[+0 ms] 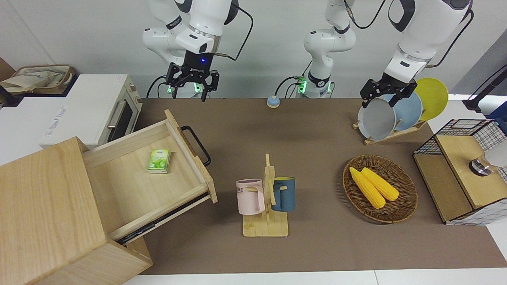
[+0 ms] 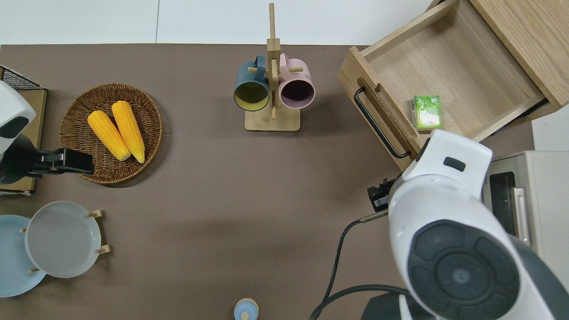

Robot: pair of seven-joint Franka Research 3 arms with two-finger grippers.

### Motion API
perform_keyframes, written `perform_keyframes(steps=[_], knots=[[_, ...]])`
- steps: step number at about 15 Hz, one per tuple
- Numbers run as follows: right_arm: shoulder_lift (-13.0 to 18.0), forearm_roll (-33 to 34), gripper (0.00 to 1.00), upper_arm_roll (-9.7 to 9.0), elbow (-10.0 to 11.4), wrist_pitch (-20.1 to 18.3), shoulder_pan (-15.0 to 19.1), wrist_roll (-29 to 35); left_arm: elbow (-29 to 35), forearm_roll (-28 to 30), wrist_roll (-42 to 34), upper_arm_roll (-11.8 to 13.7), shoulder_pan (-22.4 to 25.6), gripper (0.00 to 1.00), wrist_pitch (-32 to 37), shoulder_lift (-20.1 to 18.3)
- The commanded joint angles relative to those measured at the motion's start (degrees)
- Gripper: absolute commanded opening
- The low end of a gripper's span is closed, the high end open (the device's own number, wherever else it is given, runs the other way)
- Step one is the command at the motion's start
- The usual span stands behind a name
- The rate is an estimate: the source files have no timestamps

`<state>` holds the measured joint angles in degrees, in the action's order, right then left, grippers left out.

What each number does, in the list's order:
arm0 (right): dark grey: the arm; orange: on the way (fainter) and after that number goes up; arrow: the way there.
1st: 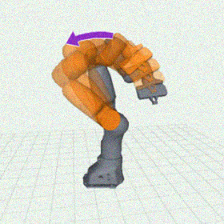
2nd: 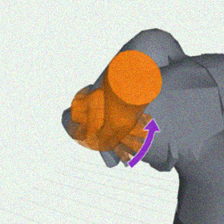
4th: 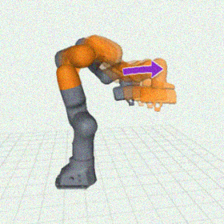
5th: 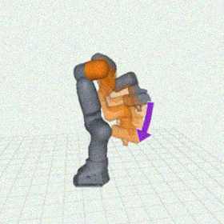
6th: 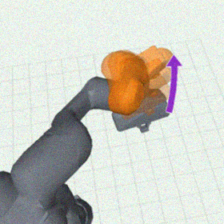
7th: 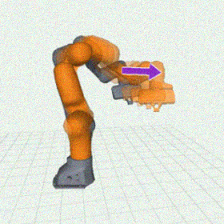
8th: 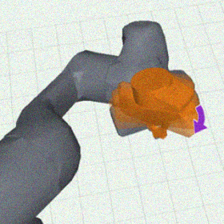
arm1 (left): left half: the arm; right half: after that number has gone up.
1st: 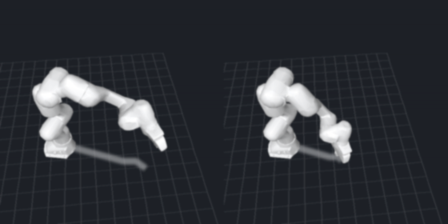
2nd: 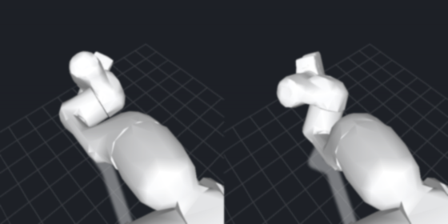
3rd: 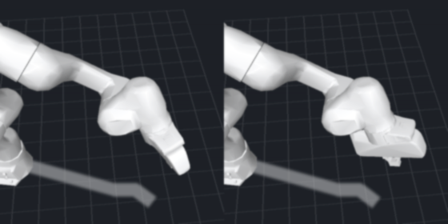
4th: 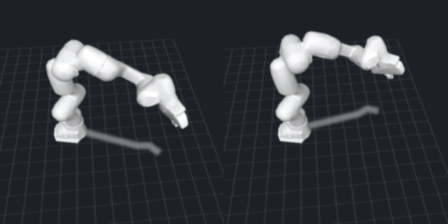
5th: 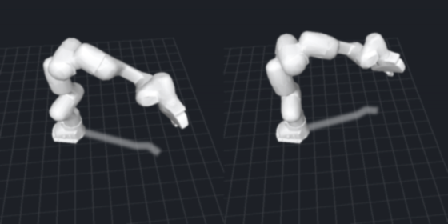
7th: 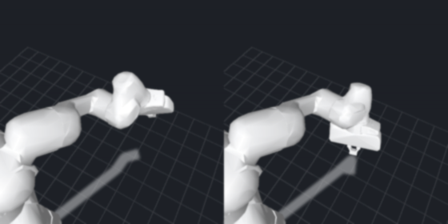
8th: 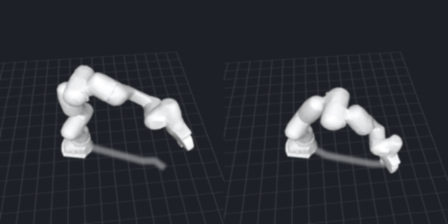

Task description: Slide drawer open with right arm

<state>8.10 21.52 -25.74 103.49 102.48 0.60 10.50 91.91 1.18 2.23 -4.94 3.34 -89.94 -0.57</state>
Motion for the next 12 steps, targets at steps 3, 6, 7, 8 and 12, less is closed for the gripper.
perform_keyframes(steps=[3, 6, 7, 8, 12], knots=[[1.57, -11.13, 0.983, 5.95, 0.22, 0.88, 2.04, -7.15, 0.28, -0.65, -0.39, 0.28, -0.26, 1.00, 0.65, -0.57], [1.66, -16.06, 0.983, 9.47, 0.22, 0.53, 2.13, -9.70, 0.28, -0.65, -0.39, 0.28, -0.26, 1.00, 0.74, -0.57], [1.57, -16.24, 0.983, 10.00, 0.22, 0.44, 2.13, -9.79, 0.28, -0.65, -0.39, 0.28, -0.26, 1.00, 0.74, -0.57], [1.57, -16.77, 0.983, 10.79, 0.22, 0.18, 2.22, -9.80, 0.28, -0.65, -0.39, 0.20, -0.26, 1.00, 0.65, -0.57], [-0.70, -18.62, 0.983, 14.92, -2.40, -3.42, 1.43, -11.02, 0.28, -0.65, -0.39, 0.28, -0.26, 1.00, 0.65, -0.57]])
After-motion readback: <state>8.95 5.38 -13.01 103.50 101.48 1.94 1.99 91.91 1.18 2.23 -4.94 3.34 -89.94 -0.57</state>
